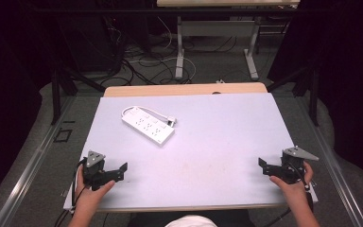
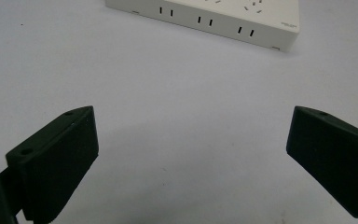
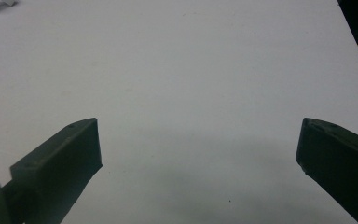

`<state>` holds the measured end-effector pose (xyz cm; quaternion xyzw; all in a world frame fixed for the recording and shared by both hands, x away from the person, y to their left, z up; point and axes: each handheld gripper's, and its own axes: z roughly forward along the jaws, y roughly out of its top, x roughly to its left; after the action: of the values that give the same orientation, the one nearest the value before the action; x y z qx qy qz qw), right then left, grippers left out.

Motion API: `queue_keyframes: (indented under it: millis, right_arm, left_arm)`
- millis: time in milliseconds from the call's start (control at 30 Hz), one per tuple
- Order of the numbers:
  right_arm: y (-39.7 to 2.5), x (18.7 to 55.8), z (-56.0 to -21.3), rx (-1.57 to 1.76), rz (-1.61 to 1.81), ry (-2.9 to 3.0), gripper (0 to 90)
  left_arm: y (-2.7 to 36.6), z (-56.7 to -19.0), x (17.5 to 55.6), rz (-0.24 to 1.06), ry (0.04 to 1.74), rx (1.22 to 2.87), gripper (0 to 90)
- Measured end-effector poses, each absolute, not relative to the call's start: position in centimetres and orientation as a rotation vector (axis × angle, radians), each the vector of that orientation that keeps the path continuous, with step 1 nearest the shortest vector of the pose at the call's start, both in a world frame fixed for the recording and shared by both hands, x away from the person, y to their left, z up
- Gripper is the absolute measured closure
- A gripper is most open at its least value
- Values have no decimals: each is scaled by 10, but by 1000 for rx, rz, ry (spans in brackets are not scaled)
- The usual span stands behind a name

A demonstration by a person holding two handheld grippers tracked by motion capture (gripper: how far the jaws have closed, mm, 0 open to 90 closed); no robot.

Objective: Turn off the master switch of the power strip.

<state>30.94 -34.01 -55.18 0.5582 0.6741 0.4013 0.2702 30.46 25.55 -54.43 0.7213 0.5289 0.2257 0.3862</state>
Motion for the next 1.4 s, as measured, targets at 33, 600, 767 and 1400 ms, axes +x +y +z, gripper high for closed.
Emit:
queue_keyframes:
  millis: [33, 600, 767, 1400]
  right_arm:
    - [-340, 309, -552, 1500, 1066, 1831, 0]
    - [-330, 304, -550, 1431, 1043, 1850, 0]
    - [-329, 302, -547, 1406, 1050, 1832, 0]
    - [-330, 302, -544, 1393, 1054, 1800, 8]
  left_arm:
    - [256, -544, 304, 578, 1350, 1840, 23]
    - [258, -541, 302, 600, 1349, 1818, 52]
    - [256, -540, 302, 603, 1340, 1818, 54]
    - [249, -525, 307, 622, 1353, 1800, 159]
